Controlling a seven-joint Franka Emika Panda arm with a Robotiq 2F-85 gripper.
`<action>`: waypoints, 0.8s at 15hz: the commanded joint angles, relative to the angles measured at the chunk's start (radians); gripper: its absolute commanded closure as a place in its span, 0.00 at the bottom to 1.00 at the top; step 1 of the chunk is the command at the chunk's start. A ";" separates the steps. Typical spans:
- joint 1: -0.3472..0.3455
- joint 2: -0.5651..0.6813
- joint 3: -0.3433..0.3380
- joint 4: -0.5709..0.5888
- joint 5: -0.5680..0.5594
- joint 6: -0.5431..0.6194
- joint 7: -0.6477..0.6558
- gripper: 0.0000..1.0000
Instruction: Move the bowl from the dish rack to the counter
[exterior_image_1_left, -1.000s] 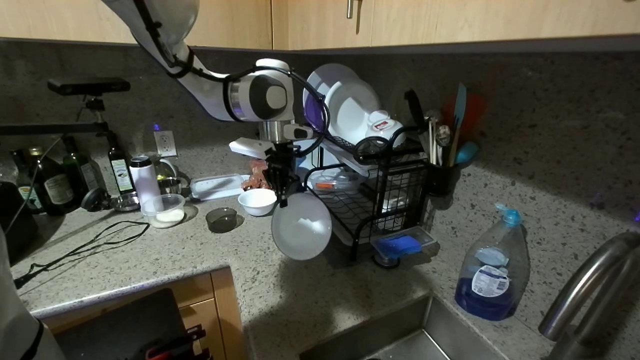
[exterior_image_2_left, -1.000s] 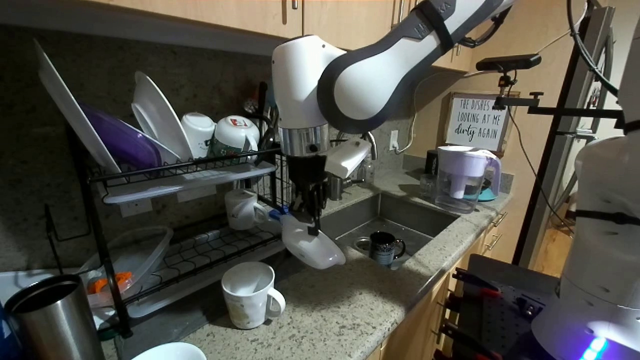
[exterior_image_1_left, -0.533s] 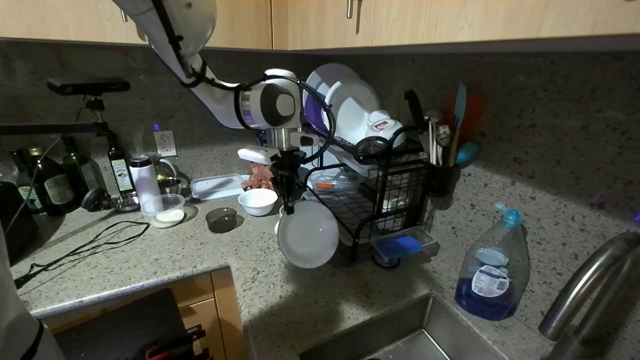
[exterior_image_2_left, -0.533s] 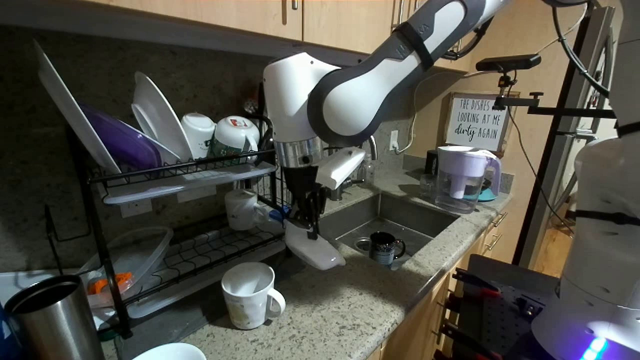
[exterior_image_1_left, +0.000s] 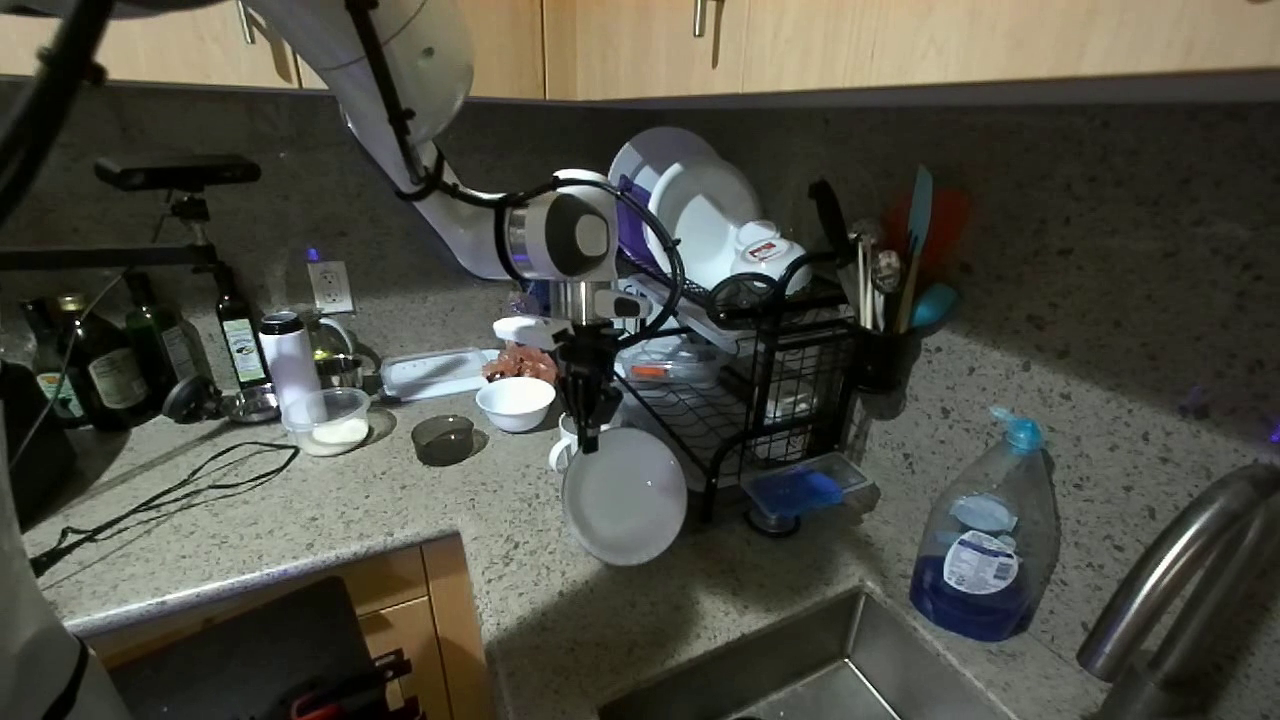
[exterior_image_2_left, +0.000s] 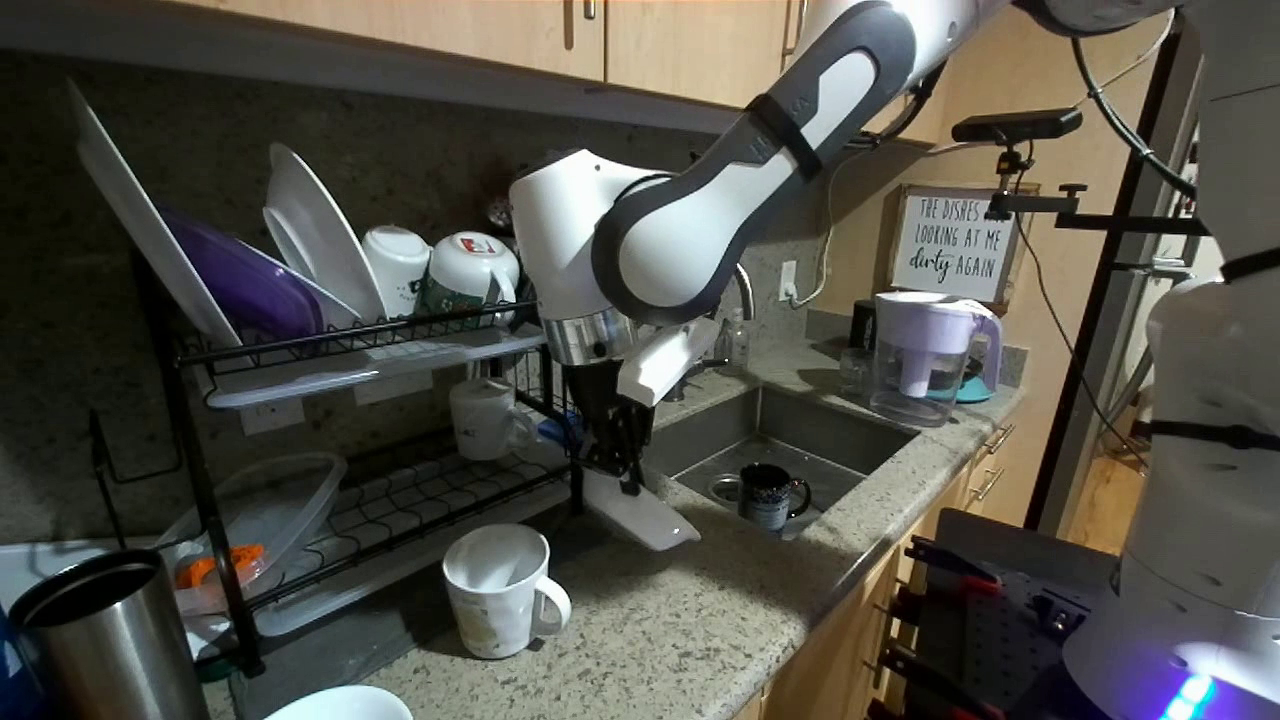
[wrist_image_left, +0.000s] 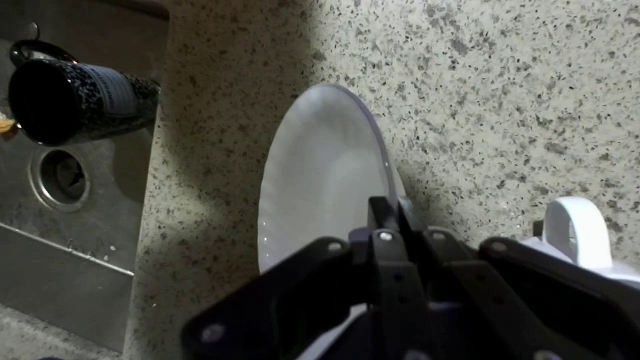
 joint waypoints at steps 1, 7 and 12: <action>0.027 0.040 -0.025 0.060 -0.014 -0.062 0.030 0.95; 0.044 0.087 -0.046 0.100 -0.013 -0.096 0.027 0.95; 0.058 0.114 -0.054 0.128 -0.019 -0.125 0.029 0.95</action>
